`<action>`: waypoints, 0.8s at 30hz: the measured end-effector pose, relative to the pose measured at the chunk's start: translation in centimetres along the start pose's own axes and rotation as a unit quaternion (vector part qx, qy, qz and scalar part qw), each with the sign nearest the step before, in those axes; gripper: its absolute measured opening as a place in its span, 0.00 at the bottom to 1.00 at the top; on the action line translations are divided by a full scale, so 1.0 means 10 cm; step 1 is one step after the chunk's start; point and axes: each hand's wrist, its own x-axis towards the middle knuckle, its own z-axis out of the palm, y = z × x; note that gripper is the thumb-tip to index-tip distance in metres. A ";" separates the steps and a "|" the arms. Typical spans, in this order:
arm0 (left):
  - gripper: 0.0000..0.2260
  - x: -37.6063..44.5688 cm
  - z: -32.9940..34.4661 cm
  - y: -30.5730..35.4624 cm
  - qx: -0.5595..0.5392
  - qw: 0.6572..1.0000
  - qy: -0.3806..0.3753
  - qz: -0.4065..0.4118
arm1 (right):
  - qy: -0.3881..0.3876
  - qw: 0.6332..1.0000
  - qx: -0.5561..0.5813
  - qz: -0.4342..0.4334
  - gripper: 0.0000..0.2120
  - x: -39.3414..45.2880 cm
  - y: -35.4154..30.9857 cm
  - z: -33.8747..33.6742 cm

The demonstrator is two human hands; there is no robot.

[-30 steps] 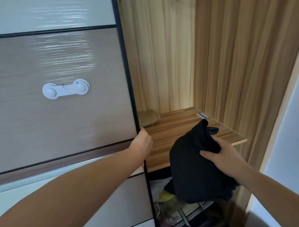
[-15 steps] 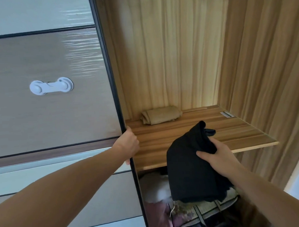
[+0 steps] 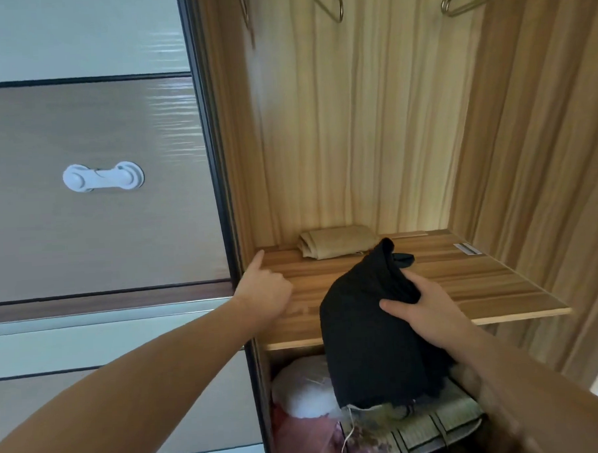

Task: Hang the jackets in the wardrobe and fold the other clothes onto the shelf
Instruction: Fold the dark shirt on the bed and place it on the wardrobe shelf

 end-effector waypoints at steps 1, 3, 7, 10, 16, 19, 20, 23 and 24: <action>0.29 0.03 -0.03 0.06 -0.184 0.981 0.032 -0.060 | -0.011 1.000 0.001 -0.014 0.19 0.01 -0.09 -0.04; 0.36 0.08 -0.12 0.13 -0.561 0.816 0.035 -0.138 | -0.032 0.999 0.014 -0.036 0.19 0.03 -0.32 -0.15; 0.33 0.10 -0.36 0.20 -0.889 0.427 -0.155 -0.059 | -0.087 0.994 0.062 -0.001 0.16 0.12 -0.62 -0.39; 0.24 0.10 -0.46 0.25 -0.919 0.362 -0.155 -0.024 | -0.120 0.992 0.026 0.037 0.19 0.28 -0.66 -0.53; 0.13 0.69 -0.48 0.46 -0.929 0.343 -0.058 -0.128 | -0.128 0.967 0.099 0.198 0.25 0.67 -0.16 -0.65; 0.09 1.04 -0.49 0.62 -0.914 0.364 -0.055 -0.172 | -0.108 0.934 0.242 0.238 0.27 0.86 0.38 -0.62; 0.09 1.19 -0.48 0.67 -0.907 0.371 -0.053 -0.190 | -0.111 0.917 0.289 0.251 0.28 0.93 0.57 -0.61; 0.14 1.63 -0.43 0.78 -0.898 0.367 -0.052 -0.236 | -0.150 0.864 0.395 0.275 0.35 1.11 1.02 -0.63; 0.14 1.76 -0.39 0.81 -0.897 0.359 -0.046 -0.252 | -0.198 0.860 0.397 0.252 0.40 1.12 1.13 -0.65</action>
